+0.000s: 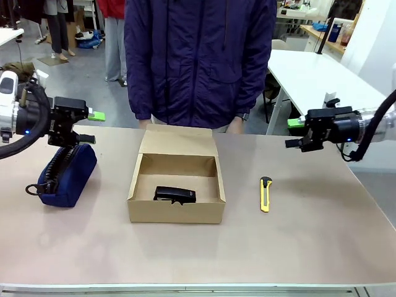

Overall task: Pack the item into the box.
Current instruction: Close the Mailer Box.

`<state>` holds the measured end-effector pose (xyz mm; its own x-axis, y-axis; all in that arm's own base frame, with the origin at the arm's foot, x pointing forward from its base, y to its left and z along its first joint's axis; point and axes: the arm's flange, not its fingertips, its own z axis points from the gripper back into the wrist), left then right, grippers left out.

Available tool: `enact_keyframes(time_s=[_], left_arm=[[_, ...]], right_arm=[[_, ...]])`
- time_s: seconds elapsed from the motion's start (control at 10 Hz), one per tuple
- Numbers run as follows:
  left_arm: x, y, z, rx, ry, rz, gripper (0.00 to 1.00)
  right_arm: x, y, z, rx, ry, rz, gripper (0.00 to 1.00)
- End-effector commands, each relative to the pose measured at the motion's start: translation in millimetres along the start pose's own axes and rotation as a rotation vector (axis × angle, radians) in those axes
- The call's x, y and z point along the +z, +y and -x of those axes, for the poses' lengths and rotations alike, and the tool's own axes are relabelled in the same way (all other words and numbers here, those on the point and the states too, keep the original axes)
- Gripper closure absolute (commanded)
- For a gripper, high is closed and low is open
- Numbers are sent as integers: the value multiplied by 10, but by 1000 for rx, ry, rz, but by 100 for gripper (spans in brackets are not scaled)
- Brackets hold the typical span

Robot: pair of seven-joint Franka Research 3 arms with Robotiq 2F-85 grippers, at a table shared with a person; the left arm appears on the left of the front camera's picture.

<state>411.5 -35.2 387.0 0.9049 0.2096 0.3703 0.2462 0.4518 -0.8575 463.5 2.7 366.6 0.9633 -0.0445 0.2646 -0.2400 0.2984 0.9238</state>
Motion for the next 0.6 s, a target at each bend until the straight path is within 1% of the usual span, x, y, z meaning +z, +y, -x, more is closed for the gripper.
enact_keyframes(time_s=[0.0,0.1,0.2,0.3,0.4,0.5], left_arm=[[-76,-21,118,-3,8,-24,0],[-76,-21,118,-3,8,-24,0],[-76,-21,118,-3,8,-24,0],[-76,10,79,1,18,-16,0],[-208,43,34,-13,46,-4,0],[-357,40,-1,-40,94,38,0]], right_arm=[[-204,-20,21,-6,10,49,0],[-204,-20,21,-6,10,49,0],[-99,-27,13,-2,11,18,0],[-169,-94,-66,-41,-34,-11,0],[-271,-106,-146,-27,-63,-18,0],[-353,-95,-205,-23,-62,-23,0]])
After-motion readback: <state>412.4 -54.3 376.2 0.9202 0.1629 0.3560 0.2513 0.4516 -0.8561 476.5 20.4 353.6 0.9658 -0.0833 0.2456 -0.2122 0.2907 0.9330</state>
